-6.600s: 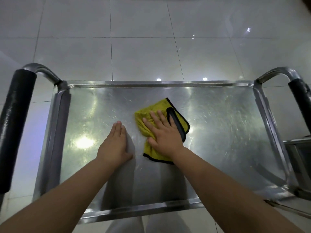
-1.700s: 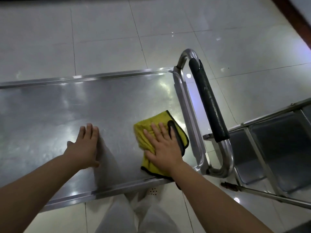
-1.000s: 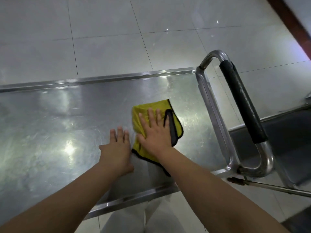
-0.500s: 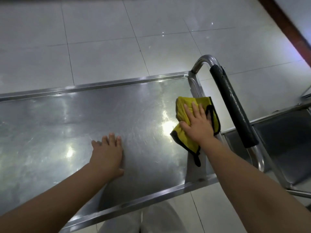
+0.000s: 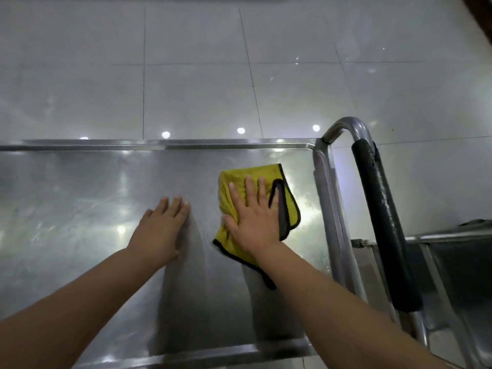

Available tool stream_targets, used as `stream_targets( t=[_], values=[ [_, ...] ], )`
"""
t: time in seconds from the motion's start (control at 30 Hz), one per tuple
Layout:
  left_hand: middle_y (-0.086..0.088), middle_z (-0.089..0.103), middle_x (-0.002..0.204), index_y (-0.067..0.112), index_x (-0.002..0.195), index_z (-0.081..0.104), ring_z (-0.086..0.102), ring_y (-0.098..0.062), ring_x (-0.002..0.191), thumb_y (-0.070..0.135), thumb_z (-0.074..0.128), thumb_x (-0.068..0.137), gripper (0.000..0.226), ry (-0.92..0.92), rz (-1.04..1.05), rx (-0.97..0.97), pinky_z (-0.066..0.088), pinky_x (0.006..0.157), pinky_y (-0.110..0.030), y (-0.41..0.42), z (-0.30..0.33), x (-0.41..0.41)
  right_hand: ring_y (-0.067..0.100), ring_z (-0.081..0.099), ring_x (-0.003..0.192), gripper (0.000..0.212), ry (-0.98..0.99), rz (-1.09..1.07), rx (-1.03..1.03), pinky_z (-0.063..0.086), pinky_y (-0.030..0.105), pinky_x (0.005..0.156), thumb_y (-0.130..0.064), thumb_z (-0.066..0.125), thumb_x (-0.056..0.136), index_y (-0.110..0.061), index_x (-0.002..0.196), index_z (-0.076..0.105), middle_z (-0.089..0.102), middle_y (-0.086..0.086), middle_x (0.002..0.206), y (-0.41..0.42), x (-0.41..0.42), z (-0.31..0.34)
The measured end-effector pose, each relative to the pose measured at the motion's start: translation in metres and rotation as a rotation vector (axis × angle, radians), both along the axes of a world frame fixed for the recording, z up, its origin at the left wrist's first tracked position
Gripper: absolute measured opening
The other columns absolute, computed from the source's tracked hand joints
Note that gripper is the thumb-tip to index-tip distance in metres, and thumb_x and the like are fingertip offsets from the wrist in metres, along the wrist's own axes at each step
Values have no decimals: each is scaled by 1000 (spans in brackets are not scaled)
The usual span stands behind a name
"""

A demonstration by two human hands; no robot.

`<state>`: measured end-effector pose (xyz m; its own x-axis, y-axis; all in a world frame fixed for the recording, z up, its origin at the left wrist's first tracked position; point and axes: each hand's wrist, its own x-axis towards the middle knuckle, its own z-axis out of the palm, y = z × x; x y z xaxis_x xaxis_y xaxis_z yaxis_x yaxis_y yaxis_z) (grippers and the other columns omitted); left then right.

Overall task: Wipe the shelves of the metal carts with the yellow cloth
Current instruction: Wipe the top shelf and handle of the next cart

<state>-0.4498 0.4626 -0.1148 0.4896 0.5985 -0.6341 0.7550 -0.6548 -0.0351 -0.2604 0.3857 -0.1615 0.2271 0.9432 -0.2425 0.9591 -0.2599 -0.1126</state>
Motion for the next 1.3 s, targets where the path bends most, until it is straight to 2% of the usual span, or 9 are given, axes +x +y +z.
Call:
stream_targets(
  t=[0.1,0.27,0.4,0.5,0.6,0.7,0.83,1.07,1.3],
  values=[
    [-5,-15,159,17,150,-13,-5,-29,146,42,71,79,114,30,-12,12,20,114,-39,1,2,4,29,-22,145,66,24,193,-4,-19,56,111,-57,23,95,-36,152,-3,-14,5,161,29,-21,-1],
    [-8,-16,158,14,150,-14,-5,-31,146,36,70,81,111,82,9,3,27,111,-40,1,5,11,25,-14,147,65,17,380,-13,-16,51,115,-56,29,94,-40,152,4,-5,-1,162,48,3,-5],
    [-10,-17,158,13,150,-13,-5,-33,146,31,71,82,110,96,53,-5,27,112,-40,-3,5,18,23,-9,148,71,-25,210,-5,-15,48,115,-61,13,83,-42,151,8,2,-3,162,40,56,-3],
    [-9,-15,158,14,150,-12,-1,-32,146,34,72,81,110,103,49,6,26,113,-40,-3,8,20,22,-15,147,70,-48,52,-25,-12,48,115,-63,14,85,-42,150,-2,-7,-3,162,23,106,3],
    [-5,-17,158,17,150,-14,-4,-28,147,37,71,81,111,80,67,-24,23,114,-39,-2,10,17,22,-18,146,67,92,-130,9,-10,50,117,-55,25,91,-38,152,3,-8,-2,162,2,135,9],
    [-3,-21,157,20,150,-16,-9,-28,146,37,70,82,111,48,109,-47,20,115,-43,-5,8,16,22,-18,146,69,133,-234,43,-1,51,119,-53,26,89,-34,153,6,-8,1,162,-5,129,12],
    [-3,-20,158,21,150,-15,-10,-29,146,32,70,84,108,30,141,-44,16,116,-46,-6,5,16,29,-19,146,68,-2,-317,-29,-6,53,116,-51,30,97,-33,153,-5,-13,6,161,8,95,11],
    [-3,-18,158,21,151,-13,-11,-29,146,19,68,85,105,-18,178,-50,18,116,-49,-4,1,11,31,-24,144,67,-5,60,-50,-18,54,111,-54,25,97,-34,151,-10,-19,6,160,59,15,4],
    [-5,-19,158,17,151,-13,-12,-29,145,9,56,90,92,-16,188,-50,21,114,-52,-1,-1,9,25,-22,145,65,-5,427,-49,-13,52,116,-54,27,97,-38,152,-3,-15,0,161,122,-11,-1]
  ],
)
